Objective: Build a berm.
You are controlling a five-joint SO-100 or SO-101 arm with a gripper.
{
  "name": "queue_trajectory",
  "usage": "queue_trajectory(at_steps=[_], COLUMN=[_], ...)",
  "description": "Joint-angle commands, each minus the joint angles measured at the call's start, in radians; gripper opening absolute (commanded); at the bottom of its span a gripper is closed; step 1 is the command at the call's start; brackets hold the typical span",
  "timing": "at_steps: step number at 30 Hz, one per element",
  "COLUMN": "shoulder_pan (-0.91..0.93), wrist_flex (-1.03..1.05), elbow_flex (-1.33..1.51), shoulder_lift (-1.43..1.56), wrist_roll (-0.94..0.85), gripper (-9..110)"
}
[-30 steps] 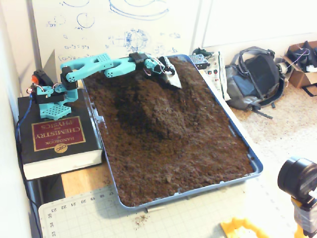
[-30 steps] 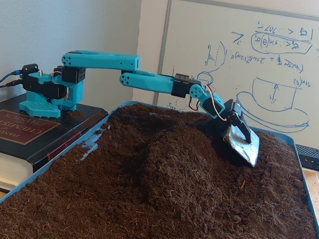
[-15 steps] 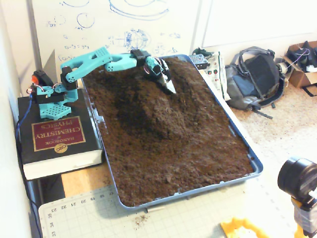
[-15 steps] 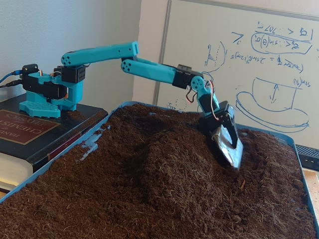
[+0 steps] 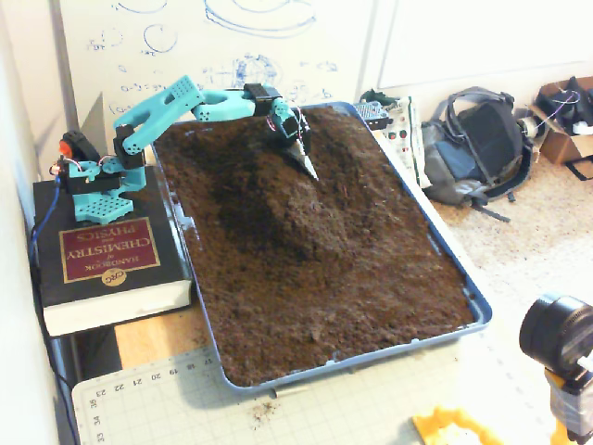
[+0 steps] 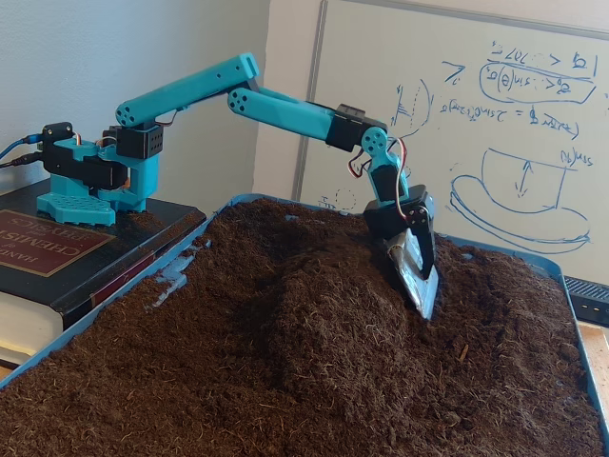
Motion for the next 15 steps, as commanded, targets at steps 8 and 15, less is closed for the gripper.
queue_trajectory(at_steps=[8,15], shoulder_pan=[0.034,0.029], wrist_flex=[0.057,0.058], elbow_flex=[0.235,0.298], shoulder_lift=[0.189,0.256], wrist_roll=[-0.017,-0.014], gripper=[0,0])
